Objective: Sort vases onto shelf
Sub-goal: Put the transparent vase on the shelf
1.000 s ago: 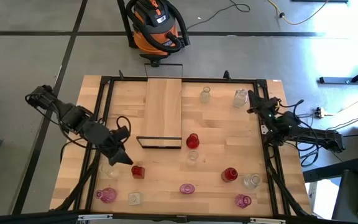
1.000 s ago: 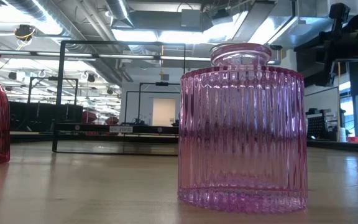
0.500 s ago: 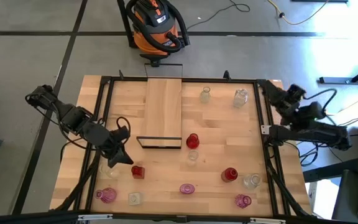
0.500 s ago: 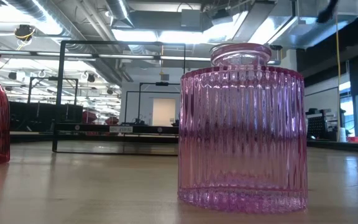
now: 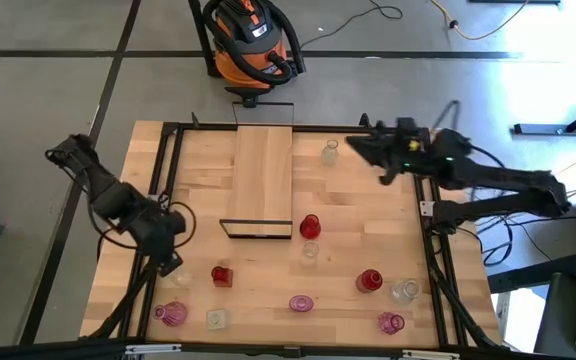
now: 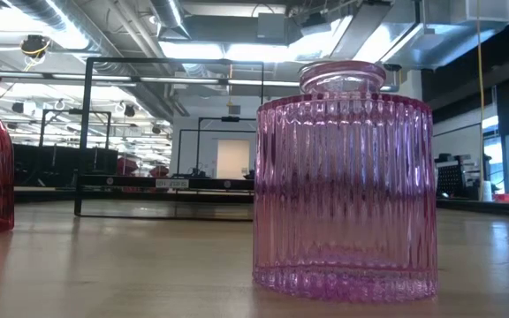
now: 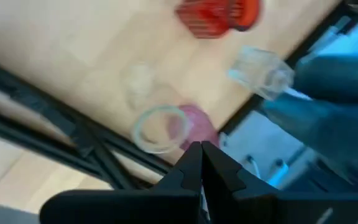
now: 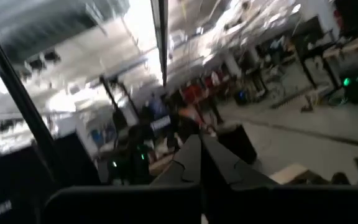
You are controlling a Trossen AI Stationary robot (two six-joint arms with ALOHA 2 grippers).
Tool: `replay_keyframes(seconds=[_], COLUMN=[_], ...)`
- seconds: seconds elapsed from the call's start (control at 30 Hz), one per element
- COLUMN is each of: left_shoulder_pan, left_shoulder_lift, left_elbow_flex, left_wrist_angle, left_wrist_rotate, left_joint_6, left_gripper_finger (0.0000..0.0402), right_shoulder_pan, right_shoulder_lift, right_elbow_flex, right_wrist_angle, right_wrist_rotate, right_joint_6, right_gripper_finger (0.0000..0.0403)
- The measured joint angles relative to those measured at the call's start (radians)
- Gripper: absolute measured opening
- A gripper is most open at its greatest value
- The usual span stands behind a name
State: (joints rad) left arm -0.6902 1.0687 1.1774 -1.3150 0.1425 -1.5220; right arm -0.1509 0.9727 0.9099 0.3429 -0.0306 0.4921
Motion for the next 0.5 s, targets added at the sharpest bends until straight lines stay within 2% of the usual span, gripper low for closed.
replay_keyframes(seconds=[0.1, 0.27, 0.5], left_shoulder_pan=[-0.044, -0.086, -0.104], left_shoulder_lift=[0.0, 0.036, 0.083], left_elbow_flex=[0.0, 0.0, -0.002], left_wrist_angle=[-0.021, -0.068, -0.138], left_wrist_rotate=[-0.033, 0.001, -0.024], left_joint_6=[-0.06, -0.086, -0.123], left_gripper_finger=[0.0, 0.0011, 0.0101], right_shoulder_pan=[0.0, 0.0, 0.0], right_shoulder_lift=[0.072, 0.124, 0.125], right_elbow_flex=[0.043, 0.073, 0.073], right_wrist_angle=[-0.001, 0.005, 0.007], right_wrist_rotate=[-0.033, -0.033, -0.018], right_joint_6=[0.0, -0.004, -0.007], right_gripper_finger=[0.0001, 0.0001, 0.0001])
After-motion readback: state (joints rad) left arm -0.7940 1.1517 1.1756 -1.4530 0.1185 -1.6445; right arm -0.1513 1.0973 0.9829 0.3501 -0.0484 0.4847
